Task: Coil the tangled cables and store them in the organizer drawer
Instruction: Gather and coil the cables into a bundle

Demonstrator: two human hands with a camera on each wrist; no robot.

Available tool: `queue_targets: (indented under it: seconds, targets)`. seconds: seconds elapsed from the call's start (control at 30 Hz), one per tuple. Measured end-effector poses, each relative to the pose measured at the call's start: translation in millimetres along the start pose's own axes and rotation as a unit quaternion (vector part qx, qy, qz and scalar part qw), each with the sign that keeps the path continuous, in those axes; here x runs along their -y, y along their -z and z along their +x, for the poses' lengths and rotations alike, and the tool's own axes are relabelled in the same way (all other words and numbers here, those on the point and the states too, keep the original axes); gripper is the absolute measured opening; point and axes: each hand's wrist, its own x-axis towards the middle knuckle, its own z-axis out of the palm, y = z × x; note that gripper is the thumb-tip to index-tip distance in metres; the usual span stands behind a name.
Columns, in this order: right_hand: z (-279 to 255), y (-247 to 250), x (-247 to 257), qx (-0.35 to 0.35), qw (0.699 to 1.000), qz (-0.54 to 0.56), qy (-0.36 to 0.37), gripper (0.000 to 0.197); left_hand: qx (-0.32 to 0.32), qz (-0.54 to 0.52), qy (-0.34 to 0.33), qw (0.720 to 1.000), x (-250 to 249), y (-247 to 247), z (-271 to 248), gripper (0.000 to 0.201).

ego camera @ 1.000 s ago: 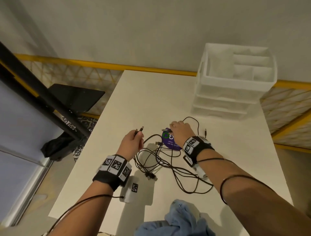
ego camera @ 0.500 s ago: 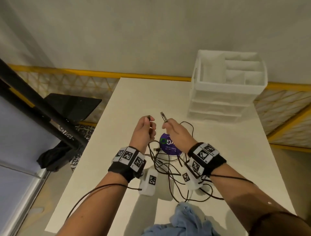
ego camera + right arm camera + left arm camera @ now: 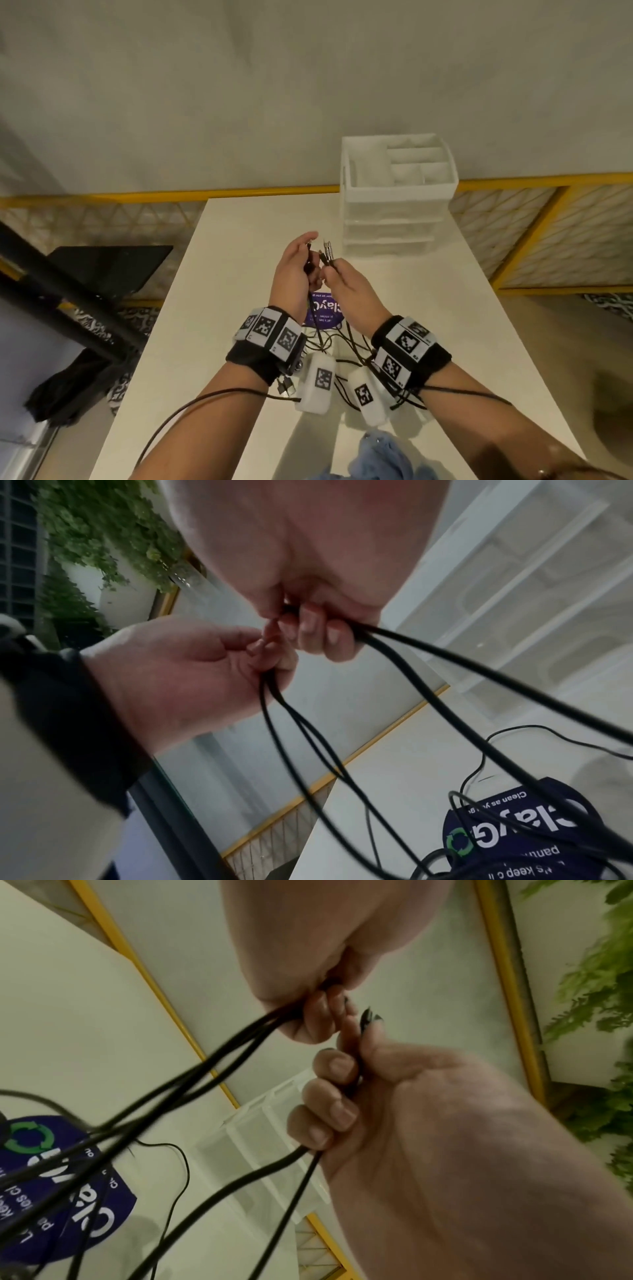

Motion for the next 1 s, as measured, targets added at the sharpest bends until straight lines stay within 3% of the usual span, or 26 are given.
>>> queue_targets:
  seconds: [0.23, 0.37, 0.53, 0.73, 1.0]
  targets:
    - [-10, 0, 3, -0.032, 0.998, -0.048, -0.017, 0.020, -0.036, -0.132, 0.093, 0.986, -3, -11, -3, 0.015]
    - [-13, -1, 4, -0.063, 0.995, -0.069, -0.029, 0.026, -0.028, -0.163, 0.092, 0.982, -2, -11, -5, 0.020]
    - [-13, -4, 3, -0.054, 0.994, -0.095, -0.016, 0.029, -0.003, -0.137, 0.088, 0.987, -5, -10, -11, 0.025]
    - [-16, -11, 1, -0.040, 0.997, -0.065, 0.014, 0.018, 0.007, -0.050, 0.050, 0.998, -4, -7, -12, 0.020]
    - [-9, -9, -2, -0.064, 0.994, -0.089, 0.022, 0.015, -0.101, 0.018, 0.001, 0.995, 0, -3, -11, 0.017]
